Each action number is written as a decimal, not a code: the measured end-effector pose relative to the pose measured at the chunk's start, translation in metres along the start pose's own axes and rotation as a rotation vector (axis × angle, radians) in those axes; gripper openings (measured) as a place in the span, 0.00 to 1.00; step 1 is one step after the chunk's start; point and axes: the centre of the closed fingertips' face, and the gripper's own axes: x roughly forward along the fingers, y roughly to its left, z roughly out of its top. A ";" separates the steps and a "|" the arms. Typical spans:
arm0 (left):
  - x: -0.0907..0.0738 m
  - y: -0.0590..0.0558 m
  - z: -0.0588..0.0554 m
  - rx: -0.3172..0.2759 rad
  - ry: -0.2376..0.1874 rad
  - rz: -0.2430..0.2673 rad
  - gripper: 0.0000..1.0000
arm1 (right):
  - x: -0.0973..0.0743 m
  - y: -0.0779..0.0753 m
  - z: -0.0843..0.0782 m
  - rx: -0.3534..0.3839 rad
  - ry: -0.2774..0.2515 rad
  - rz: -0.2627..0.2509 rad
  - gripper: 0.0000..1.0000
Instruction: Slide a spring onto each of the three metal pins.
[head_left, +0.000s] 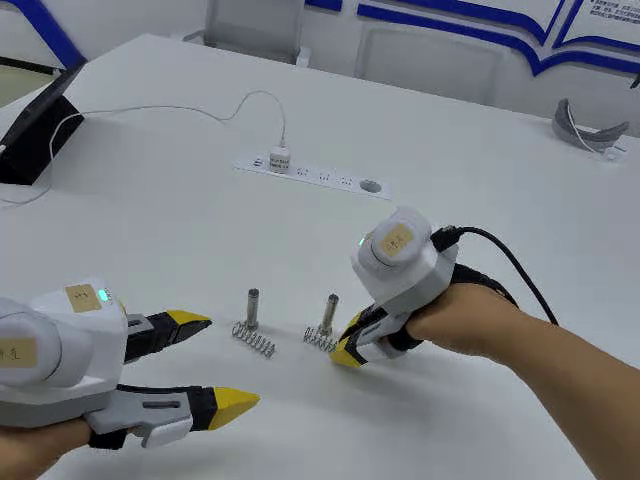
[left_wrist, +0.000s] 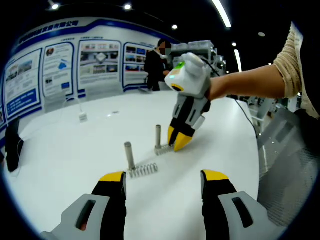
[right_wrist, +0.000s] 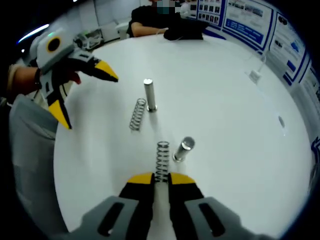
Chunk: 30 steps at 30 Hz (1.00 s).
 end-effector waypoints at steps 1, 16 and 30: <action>0.000 0.000 0.000 0.000 0.000 0.000 0.61 | 0.001 0.000 -0.001 0.002 0.002 0.002 0.13; 0.008 -0.007 0.001 0.013 0.005 -0.027 0.60 | -0.009 0.006 -0.001 -0.033 0.003 0.004 0.12; 0.026 -0.023 0.009 0.067 0.018 -0.089 0.54 | -0.034 0.023 -0.001 -0.104 -0.001 0.027 0.12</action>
